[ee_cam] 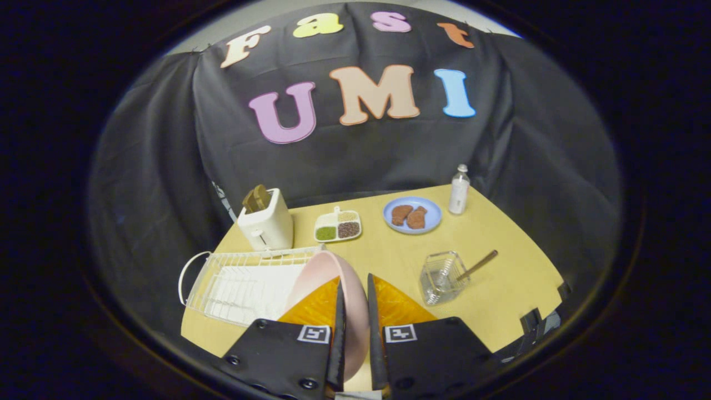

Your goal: Take the plate from the dish rack, then take the spoon from the basket and place it into the plate.

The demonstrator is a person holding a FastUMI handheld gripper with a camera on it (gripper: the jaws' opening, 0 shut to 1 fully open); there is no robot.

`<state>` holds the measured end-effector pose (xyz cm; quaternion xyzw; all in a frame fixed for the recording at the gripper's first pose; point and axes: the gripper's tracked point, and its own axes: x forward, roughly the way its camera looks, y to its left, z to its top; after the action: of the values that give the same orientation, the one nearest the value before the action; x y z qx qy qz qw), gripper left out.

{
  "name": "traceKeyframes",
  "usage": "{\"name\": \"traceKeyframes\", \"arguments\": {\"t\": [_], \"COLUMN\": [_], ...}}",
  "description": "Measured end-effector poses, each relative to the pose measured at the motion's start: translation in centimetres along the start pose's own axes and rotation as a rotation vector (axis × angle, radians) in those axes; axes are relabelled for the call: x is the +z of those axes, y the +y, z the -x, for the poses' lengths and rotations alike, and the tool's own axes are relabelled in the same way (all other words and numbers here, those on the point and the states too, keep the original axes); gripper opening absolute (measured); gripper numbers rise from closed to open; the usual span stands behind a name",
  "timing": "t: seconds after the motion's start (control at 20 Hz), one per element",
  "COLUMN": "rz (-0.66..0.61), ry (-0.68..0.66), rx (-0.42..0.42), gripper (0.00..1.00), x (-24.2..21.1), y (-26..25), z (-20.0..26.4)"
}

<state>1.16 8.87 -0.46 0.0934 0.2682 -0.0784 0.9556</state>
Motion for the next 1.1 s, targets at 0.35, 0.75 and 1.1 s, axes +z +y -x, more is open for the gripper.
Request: {"name": "traceKeyframes", "arguments": {"t": [0.35,0.75,1.1], "rz": [-0.103,-0.167,-0.016], "ry": [0.076,0.126,0.129], "rx": [-0.003,0.102,0.019], "gripper": [0.22,0.21,0.21], "x": [-8.1,-13.0,-15.4], "y": [-6.9,-7.8,-11.6], "z": [-1.6,-6.2,-8.6]}}
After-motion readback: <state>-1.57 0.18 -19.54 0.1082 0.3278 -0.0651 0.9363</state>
